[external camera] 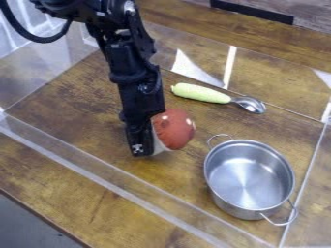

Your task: Remove the mushroom from the silver pot and put it on the table

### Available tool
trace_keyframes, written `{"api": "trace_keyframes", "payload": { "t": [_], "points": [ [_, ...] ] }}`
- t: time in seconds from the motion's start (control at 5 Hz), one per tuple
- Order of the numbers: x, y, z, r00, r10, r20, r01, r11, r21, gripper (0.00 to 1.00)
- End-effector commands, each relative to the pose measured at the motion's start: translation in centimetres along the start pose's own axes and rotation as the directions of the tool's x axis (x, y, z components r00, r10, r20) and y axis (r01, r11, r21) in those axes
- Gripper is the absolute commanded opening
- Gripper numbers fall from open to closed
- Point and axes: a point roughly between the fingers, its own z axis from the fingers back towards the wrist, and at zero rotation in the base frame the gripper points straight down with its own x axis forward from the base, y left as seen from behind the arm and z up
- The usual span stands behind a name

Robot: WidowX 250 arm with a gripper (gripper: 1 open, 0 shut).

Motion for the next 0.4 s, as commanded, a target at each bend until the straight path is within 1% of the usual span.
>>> {"api": "trace_keyframes", "payload": {
  "t": [0.0,0.2],
  "points": [
    [1.16,0.15,1.85,0.999,-0.034,0.039,0.033,0.999,0.031,0.00],
    [1.53,0.06,2.16,0.998,-0.044,0.053,0.043,0.999,0.013,0.00]
  ]
}}
